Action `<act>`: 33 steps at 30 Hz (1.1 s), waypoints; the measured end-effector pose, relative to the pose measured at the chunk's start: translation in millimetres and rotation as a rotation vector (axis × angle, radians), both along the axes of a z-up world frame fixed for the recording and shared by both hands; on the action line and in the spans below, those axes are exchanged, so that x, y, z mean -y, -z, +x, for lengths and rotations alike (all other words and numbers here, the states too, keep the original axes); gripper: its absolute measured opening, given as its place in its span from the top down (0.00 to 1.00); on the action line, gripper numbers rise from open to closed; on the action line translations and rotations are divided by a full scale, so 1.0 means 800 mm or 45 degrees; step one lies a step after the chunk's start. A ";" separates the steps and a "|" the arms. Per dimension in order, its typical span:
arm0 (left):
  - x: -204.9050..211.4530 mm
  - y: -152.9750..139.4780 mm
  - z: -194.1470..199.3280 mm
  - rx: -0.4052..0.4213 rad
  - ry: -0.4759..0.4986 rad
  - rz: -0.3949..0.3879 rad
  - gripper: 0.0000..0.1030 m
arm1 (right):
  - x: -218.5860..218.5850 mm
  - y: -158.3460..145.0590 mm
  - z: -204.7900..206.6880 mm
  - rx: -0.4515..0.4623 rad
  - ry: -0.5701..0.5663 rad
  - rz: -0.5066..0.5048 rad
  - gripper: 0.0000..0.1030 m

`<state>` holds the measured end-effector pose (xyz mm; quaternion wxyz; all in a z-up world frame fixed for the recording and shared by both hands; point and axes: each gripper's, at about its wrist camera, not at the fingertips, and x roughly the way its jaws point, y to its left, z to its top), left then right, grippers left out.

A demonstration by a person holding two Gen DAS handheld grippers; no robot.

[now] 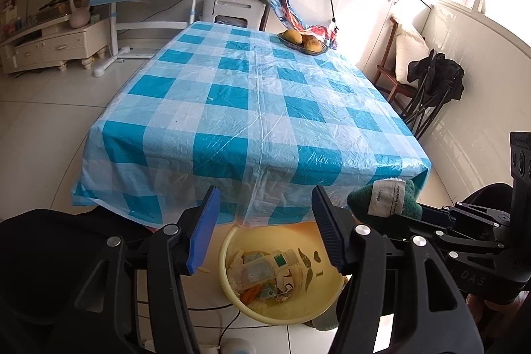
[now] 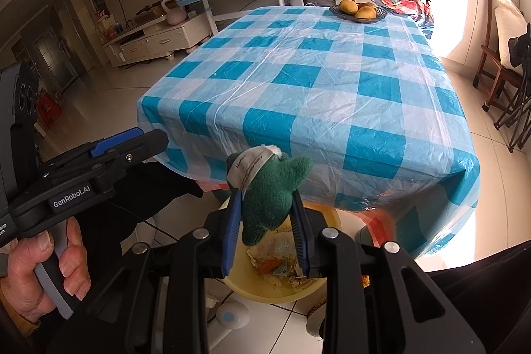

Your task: Collect trash

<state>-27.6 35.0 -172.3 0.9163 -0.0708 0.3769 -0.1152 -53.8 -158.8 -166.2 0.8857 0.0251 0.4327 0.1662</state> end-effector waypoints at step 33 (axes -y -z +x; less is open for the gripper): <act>0.014 -0.021 -0.006 0.058 -0.120 0.243 0.07 | 0.003 0.004 0.001 -0.014 0.036 -0.024 0.56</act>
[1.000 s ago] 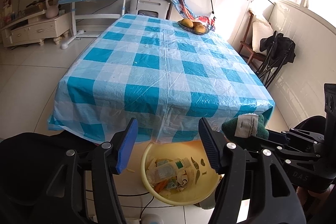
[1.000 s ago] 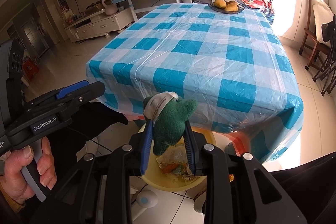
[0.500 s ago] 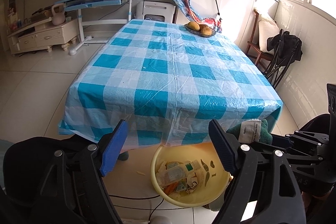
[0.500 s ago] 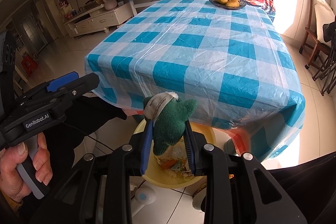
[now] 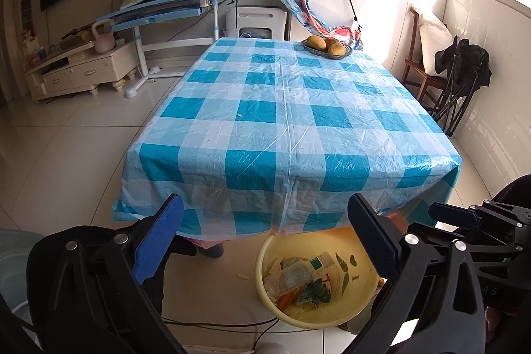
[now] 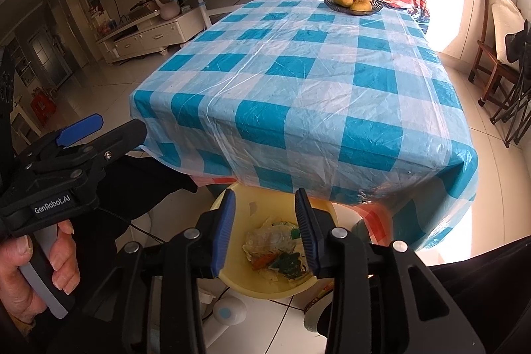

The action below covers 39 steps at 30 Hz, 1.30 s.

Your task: Collect trash

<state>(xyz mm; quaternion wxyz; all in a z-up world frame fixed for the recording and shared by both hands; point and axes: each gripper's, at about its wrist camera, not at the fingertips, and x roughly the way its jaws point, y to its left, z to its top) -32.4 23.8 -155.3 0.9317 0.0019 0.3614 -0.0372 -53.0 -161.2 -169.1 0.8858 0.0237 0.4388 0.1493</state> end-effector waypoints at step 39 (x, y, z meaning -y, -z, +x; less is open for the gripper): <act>0.041 -0.079 -0.067 0.176 0.046 0.101 0.07 | 0.029 -0.072 -0.057 0.498 0.371 -0.113 0.07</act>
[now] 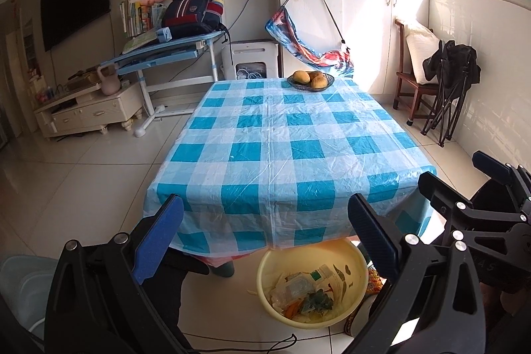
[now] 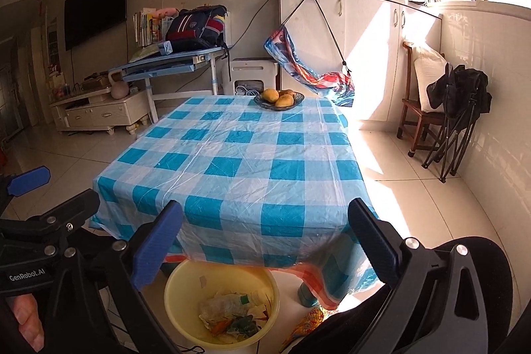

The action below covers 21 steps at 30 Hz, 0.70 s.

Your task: Collect trash

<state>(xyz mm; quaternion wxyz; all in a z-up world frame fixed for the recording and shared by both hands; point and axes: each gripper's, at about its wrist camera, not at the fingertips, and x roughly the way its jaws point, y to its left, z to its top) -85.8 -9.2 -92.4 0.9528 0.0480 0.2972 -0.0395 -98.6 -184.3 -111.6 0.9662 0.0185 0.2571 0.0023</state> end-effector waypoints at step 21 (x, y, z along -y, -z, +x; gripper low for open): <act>0.002 -0.025 -0.028 0.100 -0.008 -0.017 0.07 | 0.004 -0.015 -0.024 0.151 0.058 -0.006 0.07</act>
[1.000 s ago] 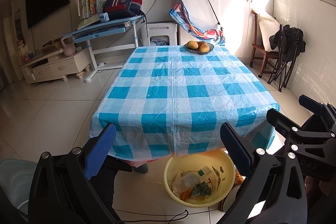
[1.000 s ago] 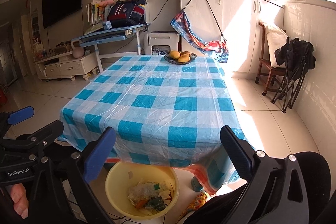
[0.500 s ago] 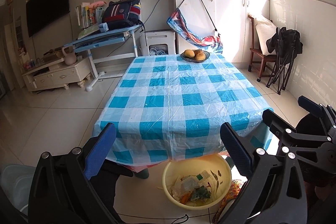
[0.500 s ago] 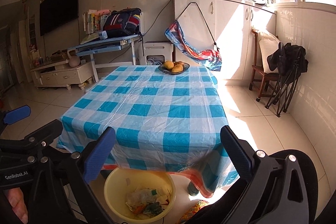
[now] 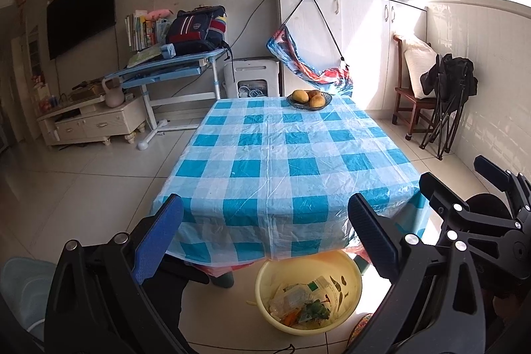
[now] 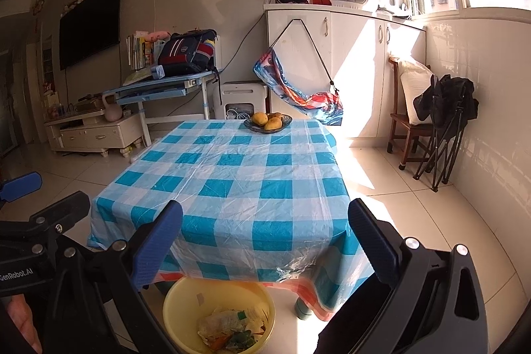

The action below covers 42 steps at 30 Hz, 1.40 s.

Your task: Collect trash

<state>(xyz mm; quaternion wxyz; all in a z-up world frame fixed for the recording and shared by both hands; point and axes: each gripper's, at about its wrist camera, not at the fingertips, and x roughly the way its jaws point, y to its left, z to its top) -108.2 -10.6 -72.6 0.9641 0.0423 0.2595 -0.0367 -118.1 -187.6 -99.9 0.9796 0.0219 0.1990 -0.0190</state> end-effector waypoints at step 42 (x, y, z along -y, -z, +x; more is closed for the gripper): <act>0.008 -0.017 -0.015 0.026 0.021 0.008 0.07 | 0.007 -0.010 -0.016 0.127 0.046 0.004 0.07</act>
